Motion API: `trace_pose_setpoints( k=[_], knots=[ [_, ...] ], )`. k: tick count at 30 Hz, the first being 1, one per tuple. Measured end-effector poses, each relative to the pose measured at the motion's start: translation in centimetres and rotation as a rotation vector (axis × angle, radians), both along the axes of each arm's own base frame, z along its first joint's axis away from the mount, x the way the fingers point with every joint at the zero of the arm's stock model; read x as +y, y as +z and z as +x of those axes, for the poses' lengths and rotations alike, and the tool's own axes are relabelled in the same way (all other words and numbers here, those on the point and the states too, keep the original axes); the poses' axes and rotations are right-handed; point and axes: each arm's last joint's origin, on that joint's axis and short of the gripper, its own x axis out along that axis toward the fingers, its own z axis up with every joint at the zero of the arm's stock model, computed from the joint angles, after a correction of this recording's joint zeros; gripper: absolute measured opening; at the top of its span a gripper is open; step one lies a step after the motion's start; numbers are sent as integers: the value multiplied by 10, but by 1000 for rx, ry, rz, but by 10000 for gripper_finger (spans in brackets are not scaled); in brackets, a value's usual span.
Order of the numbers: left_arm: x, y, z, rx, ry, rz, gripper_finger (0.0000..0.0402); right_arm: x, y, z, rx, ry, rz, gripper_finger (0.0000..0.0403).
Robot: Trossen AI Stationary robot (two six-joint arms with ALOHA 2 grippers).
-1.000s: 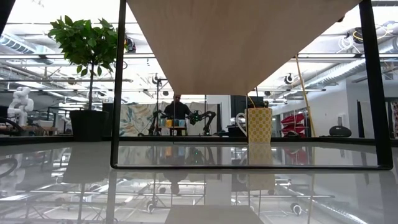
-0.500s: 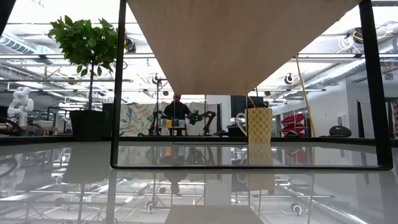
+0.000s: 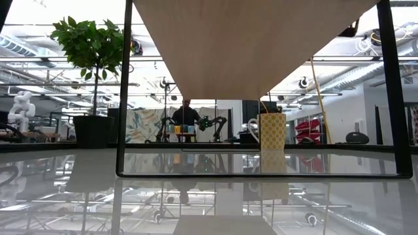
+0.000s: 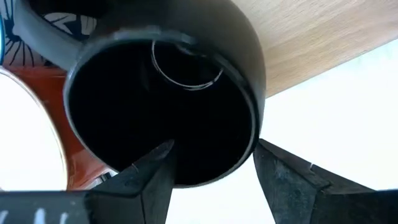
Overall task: Place coffee mugs
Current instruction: Put the black mug on the shelf
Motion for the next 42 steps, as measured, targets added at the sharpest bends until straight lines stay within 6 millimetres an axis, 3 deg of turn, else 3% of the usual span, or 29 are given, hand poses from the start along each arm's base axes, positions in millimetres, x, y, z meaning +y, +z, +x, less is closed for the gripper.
trace_pose_setpoints(
  k=[10,23,33,42],
  knots=[
    [-7,1,-2,-17,5,18,218,0,-1,-2,14,-58,-28,0],
    [-4,33,-5,-182,107,20,218,1,-1,-3,17,-33,-15,0],
    [1,47,-13,-312,311,-6,218,3,3,2,-66,-11,-19,0],
    [23,78,-40,-516,564,-28,218,11,2,7,-79,38,-25,0]
  ],
)
